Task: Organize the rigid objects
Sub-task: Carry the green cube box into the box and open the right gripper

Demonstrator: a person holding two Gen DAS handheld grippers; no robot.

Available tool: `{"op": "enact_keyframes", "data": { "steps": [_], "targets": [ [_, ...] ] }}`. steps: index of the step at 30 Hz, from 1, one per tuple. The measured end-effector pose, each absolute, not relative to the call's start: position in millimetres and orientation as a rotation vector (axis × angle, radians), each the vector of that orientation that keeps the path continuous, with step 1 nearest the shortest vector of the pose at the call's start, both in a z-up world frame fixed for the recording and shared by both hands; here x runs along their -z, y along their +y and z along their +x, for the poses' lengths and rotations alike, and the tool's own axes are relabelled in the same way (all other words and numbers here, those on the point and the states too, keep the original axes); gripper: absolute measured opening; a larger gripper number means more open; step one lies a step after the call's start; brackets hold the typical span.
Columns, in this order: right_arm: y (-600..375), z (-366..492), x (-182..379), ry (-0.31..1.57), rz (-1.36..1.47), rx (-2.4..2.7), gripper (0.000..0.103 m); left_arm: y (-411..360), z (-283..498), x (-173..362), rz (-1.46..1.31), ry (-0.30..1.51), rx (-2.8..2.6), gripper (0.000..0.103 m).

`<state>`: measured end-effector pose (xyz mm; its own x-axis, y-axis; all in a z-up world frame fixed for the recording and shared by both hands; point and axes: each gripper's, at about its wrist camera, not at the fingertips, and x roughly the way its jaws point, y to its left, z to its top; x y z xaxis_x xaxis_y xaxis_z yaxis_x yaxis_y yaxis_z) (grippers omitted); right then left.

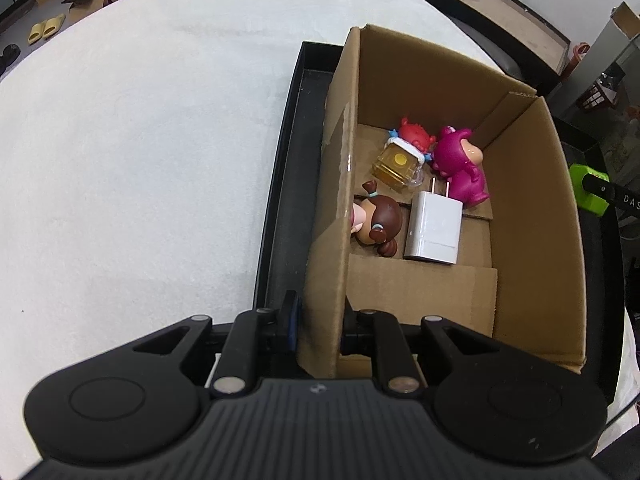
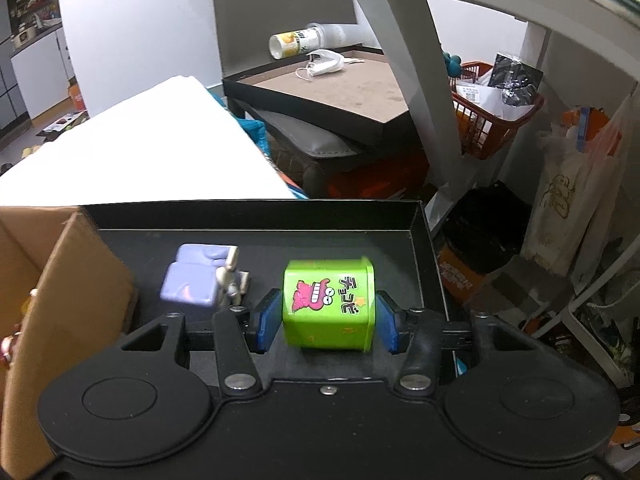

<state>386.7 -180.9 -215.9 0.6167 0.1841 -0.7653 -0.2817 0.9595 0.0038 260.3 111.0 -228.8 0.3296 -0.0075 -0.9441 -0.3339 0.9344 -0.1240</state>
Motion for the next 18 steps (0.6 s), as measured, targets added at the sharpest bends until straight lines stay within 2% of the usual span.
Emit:
{"op": "enact_keyframes", "data": {
  "steps": [18],
  "targets": [
    [-181.1, 339.0, 183.1, 0.942, -0.045, -0.246, 0.048, 108.6, 245.3, 218.6, -0.318, 1.185, -0.200, 0.015]
  ]
}}
